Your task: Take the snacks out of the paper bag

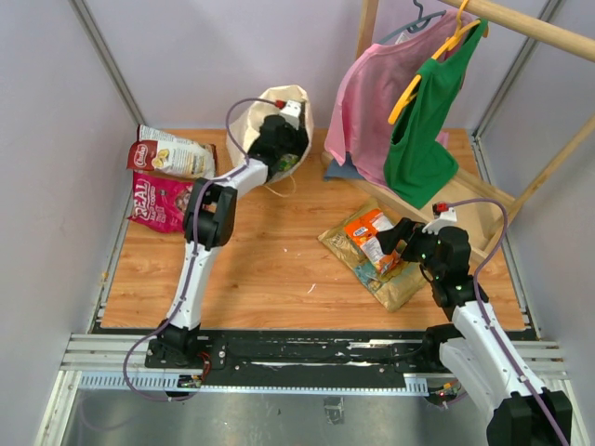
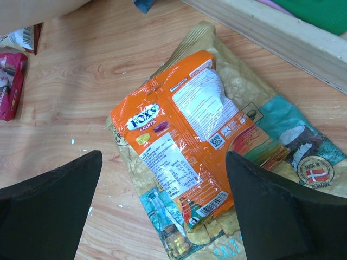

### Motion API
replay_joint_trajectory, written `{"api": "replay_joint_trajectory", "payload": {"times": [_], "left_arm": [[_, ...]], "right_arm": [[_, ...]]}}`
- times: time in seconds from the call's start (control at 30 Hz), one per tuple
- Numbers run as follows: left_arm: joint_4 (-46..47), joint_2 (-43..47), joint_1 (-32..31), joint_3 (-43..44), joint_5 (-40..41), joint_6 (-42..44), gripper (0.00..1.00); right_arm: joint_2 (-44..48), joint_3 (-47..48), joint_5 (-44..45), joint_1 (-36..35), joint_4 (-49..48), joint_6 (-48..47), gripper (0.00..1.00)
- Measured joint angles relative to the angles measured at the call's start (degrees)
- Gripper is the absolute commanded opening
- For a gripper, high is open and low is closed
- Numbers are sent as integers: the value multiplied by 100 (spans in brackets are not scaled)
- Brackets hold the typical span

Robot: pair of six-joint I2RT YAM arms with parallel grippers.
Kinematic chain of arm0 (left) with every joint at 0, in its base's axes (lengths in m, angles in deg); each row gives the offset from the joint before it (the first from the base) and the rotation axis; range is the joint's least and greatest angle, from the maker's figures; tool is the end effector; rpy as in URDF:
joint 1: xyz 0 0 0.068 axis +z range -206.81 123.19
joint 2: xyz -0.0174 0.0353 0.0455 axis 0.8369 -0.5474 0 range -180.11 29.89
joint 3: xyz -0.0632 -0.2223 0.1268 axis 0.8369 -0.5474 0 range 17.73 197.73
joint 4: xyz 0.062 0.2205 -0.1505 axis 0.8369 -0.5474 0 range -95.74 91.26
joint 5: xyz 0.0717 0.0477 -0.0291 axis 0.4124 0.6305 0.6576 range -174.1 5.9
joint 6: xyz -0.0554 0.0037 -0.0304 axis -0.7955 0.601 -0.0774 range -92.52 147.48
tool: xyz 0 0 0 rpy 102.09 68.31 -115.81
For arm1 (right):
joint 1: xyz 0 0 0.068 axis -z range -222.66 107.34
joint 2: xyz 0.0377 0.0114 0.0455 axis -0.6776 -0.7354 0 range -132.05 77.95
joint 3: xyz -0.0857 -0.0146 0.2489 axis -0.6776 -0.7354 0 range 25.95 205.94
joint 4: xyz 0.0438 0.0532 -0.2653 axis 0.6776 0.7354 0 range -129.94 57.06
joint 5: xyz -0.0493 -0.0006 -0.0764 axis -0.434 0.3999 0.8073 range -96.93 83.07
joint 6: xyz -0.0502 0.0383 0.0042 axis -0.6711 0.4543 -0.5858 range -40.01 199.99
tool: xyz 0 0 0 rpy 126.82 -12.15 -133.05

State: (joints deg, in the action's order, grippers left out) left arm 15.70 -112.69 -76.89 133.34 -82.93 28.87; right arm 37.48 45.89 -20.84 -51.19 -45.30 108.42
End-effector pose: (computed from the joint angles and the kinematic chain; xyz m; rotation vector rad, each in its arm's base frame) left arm 0.5632 -0.2048 0.1778 0.3197 1.7660 -0.2155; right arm 0.2024 0.0423 0.2126 0.1515 1.8748 0.6708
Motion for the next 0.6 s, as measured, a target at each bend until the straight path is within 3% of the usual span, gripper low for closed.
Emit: {"api": "replay_joint_trajectory", "payload": {"times": [0.13,0.27,0.6], "left_arm": [[391,457,-501,-994,66,409,100],[595,1276,-758,-2306,39,284,100],[713,3119,-223,-4601,533,-1364,100]], "right_arm": [[13,-2,4,0,2,0,98],[4,-2,-2,0,-9,2,98],[-264,-55,-131,0,-136,33,98]]}}
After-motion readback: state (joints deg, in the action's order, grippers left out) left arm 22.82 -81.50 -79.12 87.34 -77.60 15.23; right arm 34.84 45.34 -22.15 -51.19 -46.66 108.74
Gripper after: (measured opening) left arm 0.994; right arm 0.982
